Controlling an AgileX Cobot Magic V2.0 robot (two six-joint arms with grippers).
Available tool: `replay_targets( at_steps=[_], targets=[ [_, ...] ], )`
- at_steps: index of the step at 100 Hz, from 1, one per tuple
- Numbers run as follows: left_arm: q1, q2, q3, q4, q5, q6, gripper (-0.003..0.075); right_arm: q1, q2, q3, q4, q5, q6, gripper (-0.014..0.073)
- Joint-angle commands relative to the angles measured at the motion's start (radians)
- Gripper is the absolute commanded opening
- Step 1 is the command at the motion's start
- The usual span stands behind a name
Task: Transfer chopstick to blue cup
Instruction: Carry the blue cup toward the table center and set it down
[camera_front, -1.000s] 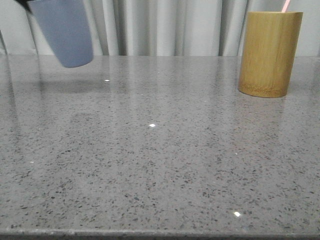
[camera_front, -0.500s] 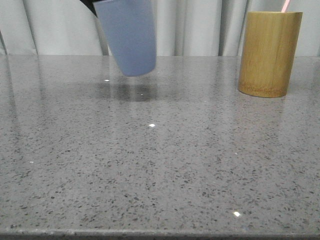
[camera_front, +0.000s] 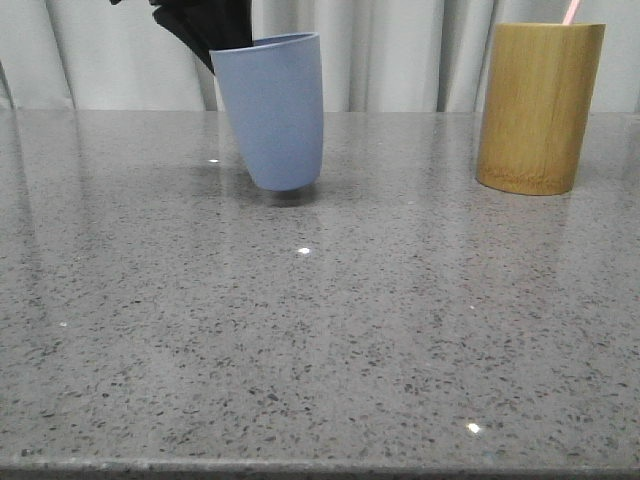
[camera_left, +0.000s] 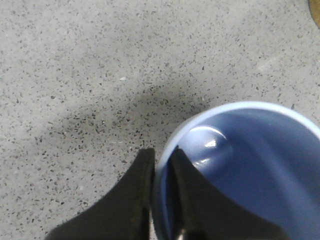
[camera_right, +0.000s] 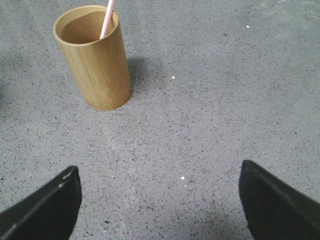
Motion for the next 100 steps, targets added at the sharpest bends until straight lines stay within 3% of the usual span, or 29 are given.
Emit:
replay_targets(
  at_steps=[1, 68, 80, 100],
  targets=[
    [-0.006, -0.039, -0.035, -0.004, -0.023, 0.000, -0.0019, -0.003, 0.010, -0.035, -0.002, -0.074, -0.003, 0.0635],
    [-0.033, -0.019, -0.035, -0.002, -0.025, 0.032, -0.0011, -0.003, 0.010, -0.012, -0.002, -0.087, -0.003, 0.0635],
    [-0.033, -0.019, -0.035, -0.002, -0.025, 0.046, 0.0081, -0.003, 0.010, -0.010, -0.002, -0.092, -0.003, 0.0635],
    [-0.033, -0.019, -0.035, -0.002, -0.027, 0.046, 0.0368, -0.003, 0.010, -0.010, -0.002, -0.098, -0.003, 0.0635]
  ],
)
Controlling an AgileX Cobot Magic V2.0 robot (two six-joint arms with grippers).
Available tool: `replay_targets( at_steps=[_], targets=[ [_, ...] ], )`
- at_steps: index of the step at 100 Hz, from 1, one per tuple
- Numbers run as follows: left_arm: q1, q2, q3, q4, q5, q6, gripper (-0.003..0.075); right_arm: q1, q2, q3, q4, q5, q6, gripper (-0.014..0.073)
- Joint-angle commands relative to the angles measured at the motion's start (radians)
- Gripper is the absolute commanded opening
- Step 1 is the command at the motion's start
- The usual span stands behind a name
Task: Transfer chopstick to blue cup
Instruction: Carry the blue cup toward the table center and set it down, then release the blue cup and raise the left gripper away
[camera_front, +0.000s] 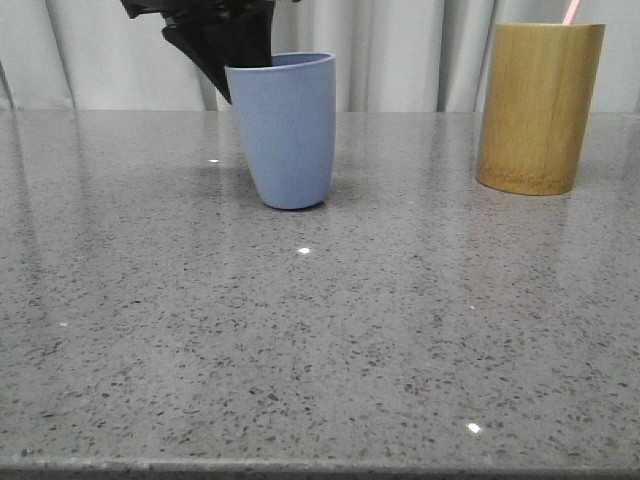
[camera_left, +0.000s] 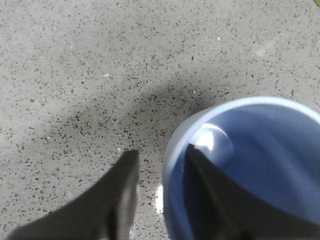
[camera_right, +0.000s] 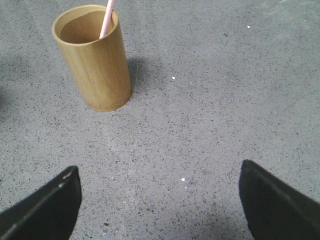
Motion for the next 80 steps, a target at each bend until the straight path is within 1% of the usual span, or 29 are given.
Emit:
replay_targets(
  at_steps=[1, 6, 16, 35, 55, 62, 80],
  targets=[
    [-0.010, -0.046, -0.032, -0.012, -0.033, 0.001, 0.0368, -0.003, 0.010, -0.024, -0.002, -0.079, -0.003, 0.0635],
    [-0.010, -0.046, -0.038, -0.012, -0.029, 0.001, 0.0421, -0.003, 0.010, -0.024, -0.002, -0.079, -0.003, 0.0635],
    [-0.010, -0.046, -0.064, -0.017, -0.017, 0.001, 0.0465, -0.003, 0.010, -0.024, -0.002, -0.079, -0.003, 0.0635],
    [-0.010, -0.046, -0.146, -0.021, 0.043, -0.001, 0.0465, -0.003, 0.010, -0.024, -0.002, -0.079, -0.003, 0.0635],
    [-0.010, -0.046, -0.228, -0.021, 0.158, -0.001, 0.0465, -0.003, 0.010, -0.024, -0.002, -0.079, -0.003, 0.0635],
    [-0.006, -0.055, -0.238, -0.013, 0.146, -0.001, 0.0465, -0.003, 0.010, -0.024, -0.002, -0.080, -0.003, 0.0635],
    [0.022, -0.103, -0.238, -0.015, 0.058, -0.011, 0.0463, -0.003, 0.010, -0.024, -0.004, -0.082, -0.003, 0.0635]
  ],
)
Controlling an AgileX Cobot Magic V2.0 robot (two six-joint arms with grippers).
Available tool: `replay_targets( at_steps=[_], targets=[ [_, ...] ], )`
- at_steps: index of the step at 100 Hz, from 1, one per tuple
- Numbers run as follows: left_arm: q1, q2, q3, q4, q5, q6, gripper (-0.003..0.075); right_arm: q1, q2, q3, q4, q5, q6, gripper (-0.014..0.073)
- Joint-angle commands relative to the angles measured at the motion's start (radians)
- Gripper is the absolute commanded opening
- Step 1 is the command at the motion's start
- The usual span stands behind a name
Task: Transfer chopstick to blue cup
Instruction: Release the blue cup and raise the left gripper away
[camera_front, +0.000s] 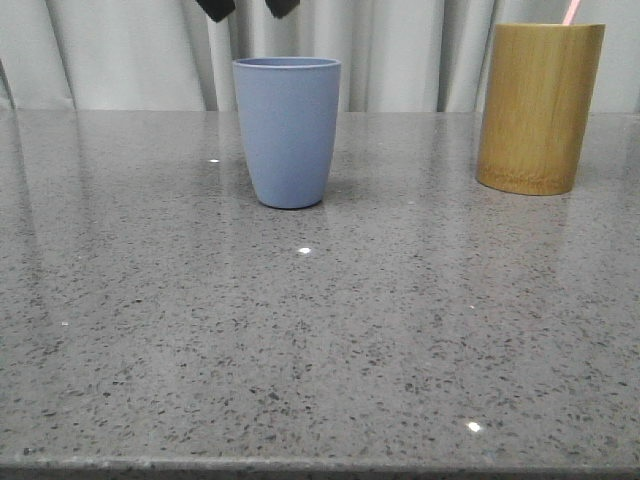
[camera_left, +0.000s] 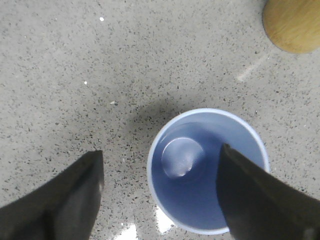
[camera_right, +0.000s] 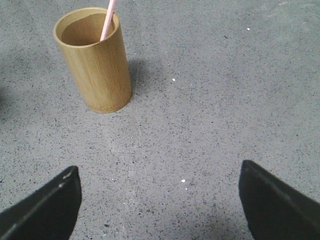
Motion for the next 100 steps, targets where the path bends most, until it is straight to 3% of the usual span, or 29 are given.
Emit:
replay_targets(
  at_steps=[1, 38, 54, 68, 100],
  targets=[
    [0.018, -0.090, -0.034, -0.014, -0.076, -0.013, 0.0463, -0.003, 0.010, -0.024, -0.004, -0.076, -0.003, 0.0635],
    [0.252, -0.210, -0.034, -0.014, 0.026, 0.002, 0.0463, -0.003, 0.010, -0.024, -0.007, -0.073, -0.003, 0.0635],
    [0.360, -0.296, 0.047, -0.029, 0.023, 0.027, 0.0463, -0.003, 0.010, -0.024, -0.007, -0.075, -0.003, 0.0635],
    [0.413, -0.420, 0.231, -0.030, -0.060, 0.029, 0.0463, -0.003, 0.010, -0.024, -0.007, -0.075, -0.003, 0.0635],
    [0.427, -0.829, 0.860, -0.030, -0.335, 0.030, 0.0463, -0.003, 0.010, -0.024, -0.007, -0.080, -0.003, 0.0635]
  ],
)
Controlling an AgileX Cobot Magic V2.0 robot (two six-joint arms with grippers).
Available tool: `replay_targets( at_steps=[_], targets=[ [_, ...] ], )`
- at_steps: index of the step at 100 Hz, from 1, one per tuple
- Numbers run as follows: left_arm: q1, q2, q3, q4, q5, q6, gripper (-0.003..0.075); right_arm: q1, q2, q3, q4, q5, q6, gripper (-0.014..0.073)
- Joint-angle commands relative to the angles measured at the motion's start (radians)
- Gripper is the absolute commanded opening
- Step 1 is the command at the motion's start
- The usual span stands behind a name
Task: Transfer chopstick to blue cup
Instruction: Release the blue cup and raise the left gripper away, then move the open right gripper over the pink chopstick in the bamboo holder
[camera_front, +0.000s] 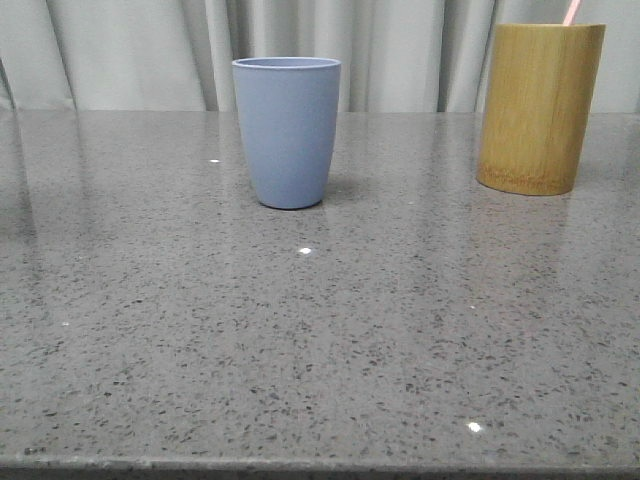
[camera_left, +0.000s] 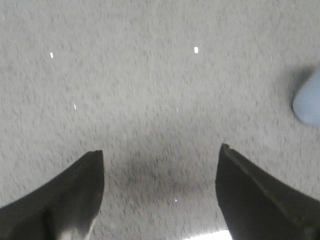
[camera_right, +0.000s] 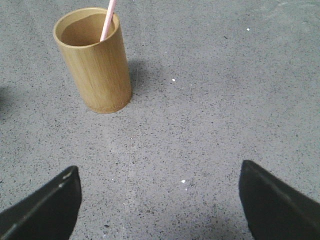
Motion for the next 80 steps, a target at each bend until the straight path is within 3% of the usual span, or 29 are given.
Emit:
replay_targets(
  at_steps=[1, 34, 60, 80],
  targets=[
    [0.002, -0.136, 0.130, -0.020, -0.116, 0.001, 0.0463, -0.003, 0.010, -0.024, -0.007, -0.078, -0.003, 0.0635],
    [0.002, -0.498, 0.477, -0.020, -0.156, -0.005, 0.0463, -0.003, 0.010, -0.024, -0.007, -0.074, -0.003, 0.0635],
    [0.002, -0.595, 0.516, -0.020, -0.156, -0.005, 0.0463, -0.003, 0.010, -0.024, 0.000, -0.109, -0.003, 0.0635],
    [0.002, -0.595, 0.516, -0.020, -0.156, -0.005, 0.0463, -0.003, 0.042, -0.024, 0.059, -0.293, -0.003, 0.0635]
  ],
)
